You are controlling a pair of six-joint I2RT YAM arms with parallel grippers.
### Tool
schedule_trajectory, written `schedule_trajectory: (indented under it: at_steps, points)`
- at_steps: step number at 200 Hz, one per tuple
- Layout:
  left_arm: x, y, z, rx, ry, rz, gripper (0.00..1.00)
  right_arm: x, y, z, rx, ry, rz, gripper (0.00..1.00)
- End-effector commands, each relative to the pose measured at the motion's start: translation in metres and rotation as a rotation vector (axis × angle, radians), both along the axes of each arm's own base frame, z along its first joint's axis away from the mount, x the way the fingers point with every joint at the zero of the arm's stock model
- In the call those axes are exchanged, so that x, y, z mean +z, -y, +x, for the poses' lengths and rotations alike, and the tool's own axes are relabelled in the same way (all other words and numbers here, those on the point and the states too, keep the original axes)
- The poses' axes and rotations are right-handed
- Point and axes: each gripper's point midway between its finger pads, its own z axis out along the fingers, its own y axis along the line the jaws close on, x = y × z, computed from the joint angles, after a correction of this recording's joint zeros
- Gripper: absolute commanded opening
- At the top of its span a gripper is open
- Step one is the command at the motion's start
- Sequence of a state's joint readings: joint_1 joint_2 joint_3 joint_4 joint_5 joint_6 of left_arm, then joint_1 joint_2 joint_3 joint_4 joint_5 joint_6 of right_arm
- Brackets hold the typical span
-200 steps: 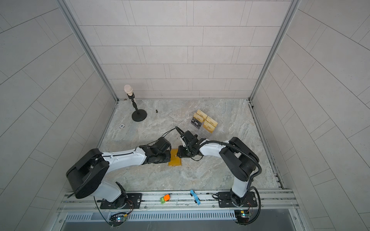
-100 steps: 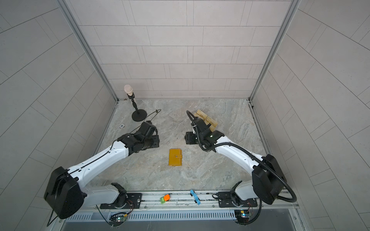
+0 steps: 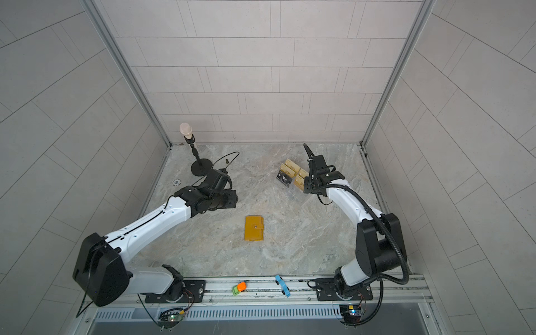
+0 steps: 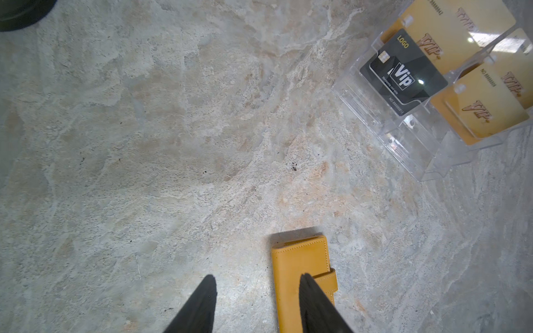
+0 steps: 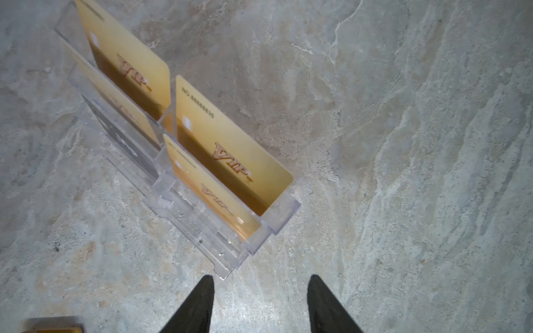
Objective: Insert credit cards into a card holder
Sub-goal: Rotate the storage box at the top-center of the table.
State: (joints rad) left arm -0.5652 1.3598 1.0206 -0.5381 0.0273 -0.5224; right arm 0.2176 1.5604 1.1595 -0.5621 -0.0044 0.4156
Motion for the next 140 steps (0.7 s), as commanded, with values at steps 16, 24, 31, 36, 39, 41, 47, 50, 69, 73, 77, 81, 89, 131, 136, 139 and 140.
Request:
schedule_trajectory:
  at_steps: [16,24,31,36,39,41,47,50,69,73,77,81,89,131,136,139,140]
  points:
    - [-0.013,0.002,-0.006,-0.026,-0.030,0.003,0.51,-0.027,-0.001,0.008,0.013,-0.087,-0.014,0.56]
    - [-0.015,0.001,-0.007,-0.024,-0.030,0.003,0.51,-0.033,-0.003,0.009,0.016,-0.102,-0.005,0.56]
    - [-0.016,0.000,-0.008,-0.022,-0.033,0.005,0.51,-0.038,-0.005,0.008,0.017,-0.115,0.000,0.56]
    - [-0.018,0.000,-0.009,-0.023,-0.036,0.007,0.51,-0.043,-0.006,0.008,0.019,-0.126,0.006,0.56]
    - [-0.018,0.000,-0.009,-0.023,-0.037,0.008,0.51,-0.045,-0.007,0.007,0.021,-0.132,0.010,0.56]
    - [-0.019,0.000,-0.009,-0.023,-0.037,0.009,0.51,-0.046,-0.008,0.007,0.024,-0.134,0.014,0.56]
    - [-0.020,-0.001,-0.010,-0.022,-0.038,0.009,0.51,-0.051,-0.009,0.006,0.027,-0.143,0.019,0.55]
    - [-0.021,-0.001,-0.010,-0.023,-0.040,0.010,0.51,-0.052,-0.009,0.005,0.028,-0.146,0.020,0.55]
    - [-0.024,-0.001,-0.012,-0.023,-0.048,0.009,0.51,-0.061,-0.007,0.003,0.026,-0.159,0.004,0.52]
    - [-0.024,-0.001,-0.012,-0.023,-0.048,0.008,0.51,-0.062,-0.005,0.002,0.023,-0.162,0.000,0.52]
    - [-0.024,-0.001,-0.012,-0.024,-0.048,0.006,0.51,-0.062,-0.004,0.002,0.023,-0.162,-0.006,0.51]
    - [-0.025,0.000,-0.012,-0.023,-0.049,0.005,0.51,-0.062,-0.004,0.003,0.023,-0.160,-0.010,0.49]
    - [-0.025,-0.001,-0.012,-0.022,-0.049,0.006,0.51,-0.063,-0.003,0.003,0.025,-0.163,-0.019,0.46]
    - [-0.030,-0.001,-0.013,-0.025,-0.061,0.010,0.51,-0.073,-0.003,0.008,0.049,-0.202,-0.044,0.23]
    - [-0.030,-0.001,-0.014,-0.025,-0.063,0.011,0.51,-0.074,-0.003,0.008,0.055,-0.208,-0.046,0.23]
    - [-0.031,-0.001,-0.014,-0.025,-0.065,0.011,0.51,-0.074,-0.003,0.009,0.058,-0.209,-0.046,0.22]
    - [-0.031,-0.001,-0.014,-0.025,-0.065,0.012,0.51,-0.074,-0.004,0.009,0.059,-0.208,-0.047,0.22]
